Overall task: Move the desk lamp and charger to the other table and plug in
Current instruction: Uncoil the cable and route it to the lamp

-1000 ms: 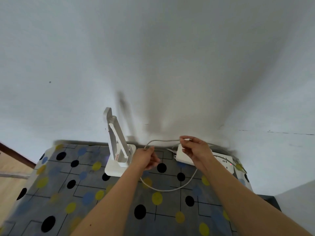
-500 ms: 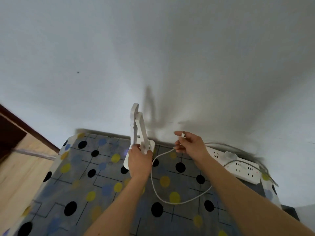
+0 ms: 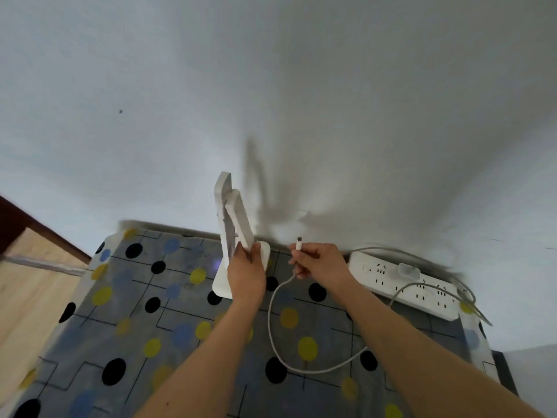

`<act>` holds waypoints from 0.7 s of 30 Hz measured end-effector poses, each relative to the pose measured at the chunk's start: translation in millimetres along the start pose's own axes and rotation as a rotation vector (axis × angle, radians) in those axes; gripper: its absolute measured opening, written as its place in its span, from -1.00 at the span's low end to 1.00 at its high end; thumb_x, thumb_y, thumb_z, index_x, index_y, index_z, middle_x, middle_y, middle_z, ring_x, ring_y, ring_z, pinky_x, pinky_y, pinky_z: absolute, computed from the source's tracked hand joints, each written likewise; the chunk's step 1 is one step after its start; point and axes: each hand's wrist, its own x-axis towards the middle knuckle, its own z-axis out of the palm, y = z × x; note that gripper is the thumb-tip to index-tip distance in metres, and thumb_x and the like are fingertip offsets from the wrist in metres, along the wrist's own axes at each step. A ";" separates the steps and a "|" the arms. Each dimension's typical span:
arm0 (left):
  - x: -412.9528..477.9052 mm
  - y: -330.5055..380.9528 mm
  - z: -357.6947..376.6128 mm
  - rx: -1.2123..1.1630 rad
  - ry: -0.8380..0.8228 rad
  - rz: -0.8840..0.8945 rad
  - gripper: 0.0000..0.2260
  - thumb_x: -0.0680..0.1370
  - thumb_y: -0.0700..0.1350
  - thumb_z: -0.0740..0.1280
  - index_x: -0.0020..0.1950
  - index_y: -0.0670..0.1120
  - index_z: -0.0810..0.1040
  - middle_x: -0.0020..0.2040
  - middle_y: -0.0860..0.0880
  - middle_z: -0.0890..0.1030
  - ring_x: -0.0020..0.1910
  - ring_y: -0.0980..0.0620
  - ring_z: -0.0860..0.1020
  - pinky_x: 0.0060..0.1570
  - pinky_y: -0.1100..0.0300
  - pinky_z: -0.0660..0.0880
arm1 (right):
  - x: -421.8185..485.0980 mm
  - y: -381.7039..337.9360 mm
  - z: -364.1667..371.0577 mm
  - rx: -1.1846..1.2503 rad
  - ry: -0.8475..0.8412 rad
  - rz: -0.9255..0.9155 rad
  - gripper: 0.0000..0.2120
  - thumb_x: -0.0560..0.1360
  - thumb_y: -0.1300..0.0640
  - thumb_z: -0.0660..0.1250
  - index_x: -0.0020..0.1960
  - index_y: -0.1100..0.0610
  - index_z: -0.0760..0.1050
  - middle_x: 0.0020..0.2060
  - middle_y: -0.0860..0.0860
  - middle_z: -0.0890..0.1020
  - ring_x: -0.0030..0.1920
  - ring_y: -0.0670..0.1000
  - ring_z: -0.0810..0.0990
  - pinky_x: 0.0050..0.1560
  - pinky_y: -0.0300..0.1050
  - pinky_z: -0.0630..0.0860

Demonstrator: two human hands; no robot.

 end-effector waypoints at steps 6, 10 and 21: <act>12.9 12.5 -27.9 -0.329 0.046 -0.141 -0.87 0.61 -0.01 0.22 -0.11 0.05 0.49 -0.13 0.04 0.59 -0.09 -0.01 0.54 -0.03 0.08 0.47 | -2.9 -3.1 11.6 -0.181 -0.025 0.005 -0.81 0.53 0.15 0.34 0.08 0.19 0.64 -0.38 0.05 0.60 -0.53 -0.10 0.50 -0.47 -0.26 0.52; 20.0 20.4 -47.1 -0.591 0.091 -0.223 -0.86 0.61 -0.05 0.23 -0.02 -0.07 0.53 -0.17 0.04 0.63 -0.30 0.17 0.60 -0.32 0.23 0.47 | -5.2 -11.3 26.1 -0.307 -0.094 -0.010 -0.79 0.57 0.09 0.28 0.12 0.11 0.62 -0.38 0.01 0.57 -0.50 -0.11 0.47 -0.46 -0.26 0.47; 29.6 31.5 -95.2 -1.011 0.190 -0.296 -0.79 0.60 -0.01 0.26 -0.13 -0.11 0.49 -0.32 -0.06 0.58 -0.30 -0.01 0.58 -0.20 0.08 0.57 | -12.2 -38.7 50.2 -0.545 -0.058 -0.071 -0.77 0.47 -0.10 0.35 -0.25 -0.03 0.69 -0.52 -0.16 0.58 -0.40 -0.17 0.55 -0.32 -0.25 0.43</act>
